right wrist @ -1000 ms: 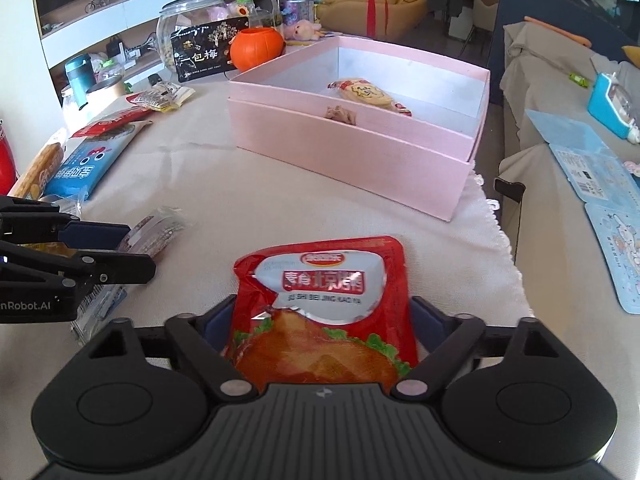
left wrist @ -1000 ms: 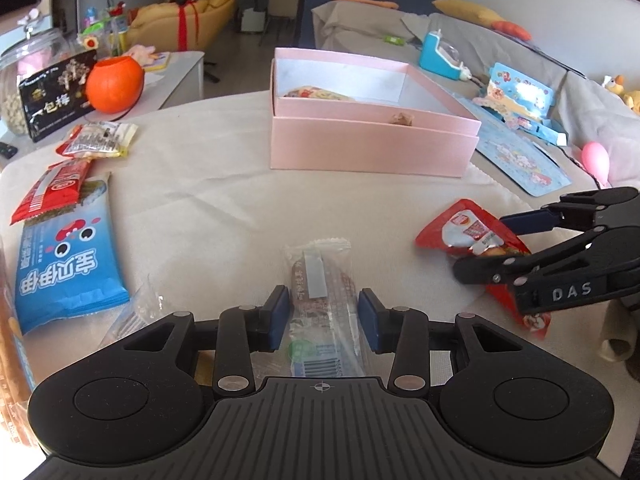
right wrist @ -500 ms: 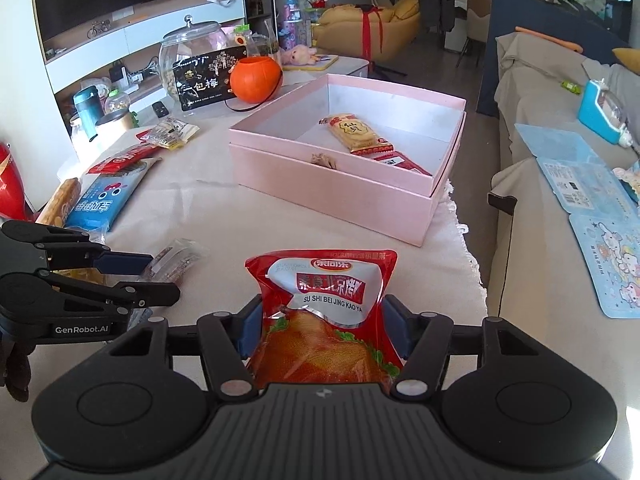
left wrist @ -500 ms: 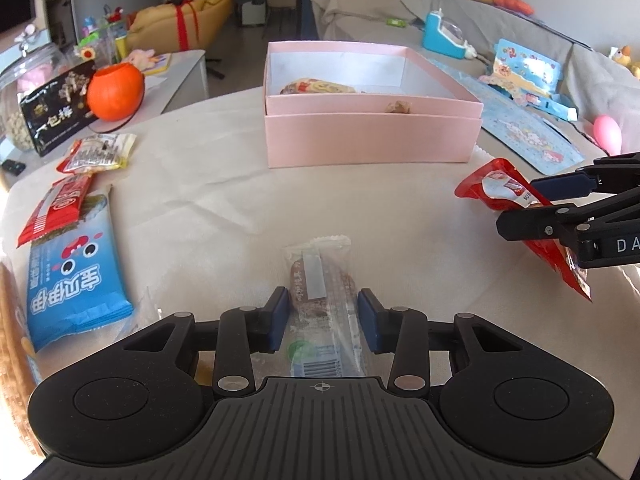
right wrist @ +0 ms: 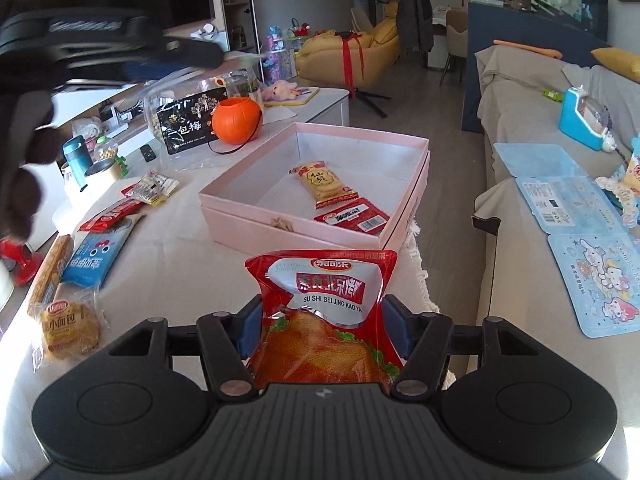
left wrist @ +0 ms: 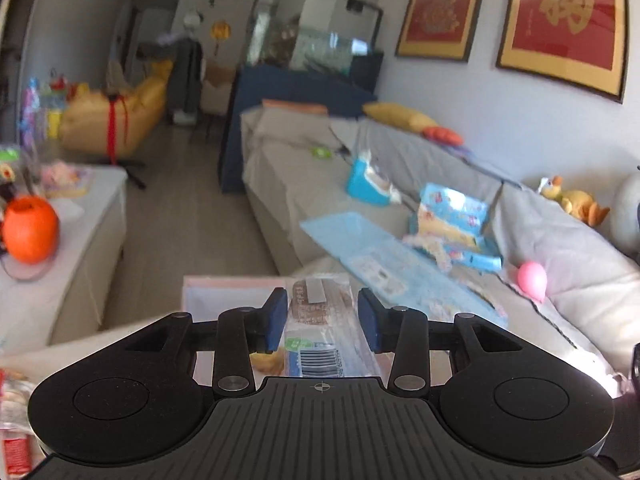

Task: Organize snacks
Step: 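Open the right gripper over the pink box to drop the roast-duck packet while the left holds the clear bag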

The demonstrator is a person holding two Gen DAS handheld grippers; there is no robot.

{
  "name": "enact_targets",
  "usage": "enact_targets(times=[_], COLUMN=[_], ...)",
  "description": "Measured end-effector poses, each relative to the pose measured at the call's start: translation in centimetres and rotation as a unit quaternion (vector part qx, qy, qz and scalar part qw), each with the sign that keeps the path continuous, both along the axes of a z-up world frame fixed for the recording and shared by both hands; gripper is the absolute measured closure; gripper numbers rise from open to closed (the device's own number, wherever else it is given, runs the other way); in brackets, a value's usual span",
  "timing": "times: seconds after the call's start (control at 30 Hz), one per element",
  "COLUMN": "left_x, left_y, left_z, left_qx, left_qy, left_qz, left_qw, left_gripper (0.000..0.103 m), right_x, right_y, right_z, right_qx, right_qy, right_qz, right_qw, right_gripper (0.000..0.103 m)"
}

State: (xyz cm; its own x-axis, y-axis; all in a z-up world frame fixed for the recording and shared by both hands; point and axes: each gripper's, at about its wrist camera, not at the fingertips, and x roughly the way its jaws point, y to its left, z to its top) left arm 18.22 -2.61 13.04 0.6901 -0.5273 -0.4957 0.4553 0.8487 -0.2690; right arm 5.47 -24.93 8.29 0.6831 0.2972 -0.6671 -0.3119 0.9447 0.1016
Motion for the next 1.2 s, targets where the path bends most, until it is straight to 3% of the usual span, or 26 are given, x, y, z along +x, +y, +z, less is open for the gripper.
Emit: enact_targets(times=[0.03, 0.07, 0.2, 0.3, 0.37, 0.43, 0.53, 0.63, 0.73, 0.8, 0.93, 1.1, 1.2], left_x=[2.2, 2.9, 2.1, 1.1, -0.5, -3.2, -8.4, -12.3, -14.8, -15.7, -16.7, -17.2, -17.0], left_y=[0.0, 0.3, 3.5, 5.7, 7.3, 9.5, 13.6, 17.5, 20.4, 21.7, 23.5, 23.6, 22.5], left_z=[-1.8, -2.7, -4.7, -3.6, -2.7, -1.7, -1.4, -2.3, -4.0, -5.1, -6.9, -7.9, -8.3], left_qx=[0.004, 0.006, -0.043, -0.039, -0.026, -0.018, 0.000, 0.020, 0.050, 0.054, 0.053, 0.038, 0.057], left_qy=[0.040, 0.050, 0.039, 0.045, 0.055, 0.057, 0.056, 0.064, 0.071, 0.088, 0.113, 0.131, 0.131], left_qz=[0.017, 0.041, 0.093, 0.124, 0.149, 0.158, 0.176, 0.215, 0.265, 0.288, 0.308, 0.306, 0.298], left_qw=[0.9990, 0.9979, 0.9940, 0.9905, 0.9870, 0.9856, 0.9828, 0.9743, 0.9604, 0.9521, 0.9431, 0.9423, 0.9439], left_gripper=[0.060, 0.062, 0.062, 0.061, 0.061, 0.061, 0.061, 0.061, 0.061, 0.061, 0.061, 0.061, 0.058], right_x=[0.6, 1.1, 2.8, 5.9, 9.2, 12.7, 15.5, 14.1, 11.8, 9.4, 5.3, -0.1, -2.0], right_y=[0.1, 0.1, 0.1, 0.8, 2.0, 4.1, 5.7, 5.4, 6.0, 7.4, 12.0, 19.3, 22.7], right_z=[0.0, 0.1, 1.1, 3.3, 4.9, 5.2, 4.2, 3.5, 2.4, 1.7, 0.4, -1.3, -2.7], right_qx=[0.002, 0.005, 0.010, 0.027, 0.039, -0.007, -0.052, -0.022, -0.007, -0.005, 0.009, 0.029, 0.024], right_qy=[0.002, 0.004, -0.011, -0.029, -0.058, -0.067, -0.024, -0.022, -0.016, -0.006, 0.030, 0.064, 0.081], right_qz=[-0.004, -0.010, -0.024, -0.031, -0.038, -0.034, -0.035, -0.034, -0.018, 0.011, 0.102, 0.218, 0.263], right_qw=[1.000, 1.000, 1.000, 0.999, 0.997, 0.997, 0.998, 0.999, 1.000, 1.000, 0.994, 0.973, 0.961], right_gripper=[0.041, 0.041, 0.041, 0.040, 0.020, 0.012, 0.020, 0.020, 0.020, 0.020, 0.020, 0.020, 0.020])
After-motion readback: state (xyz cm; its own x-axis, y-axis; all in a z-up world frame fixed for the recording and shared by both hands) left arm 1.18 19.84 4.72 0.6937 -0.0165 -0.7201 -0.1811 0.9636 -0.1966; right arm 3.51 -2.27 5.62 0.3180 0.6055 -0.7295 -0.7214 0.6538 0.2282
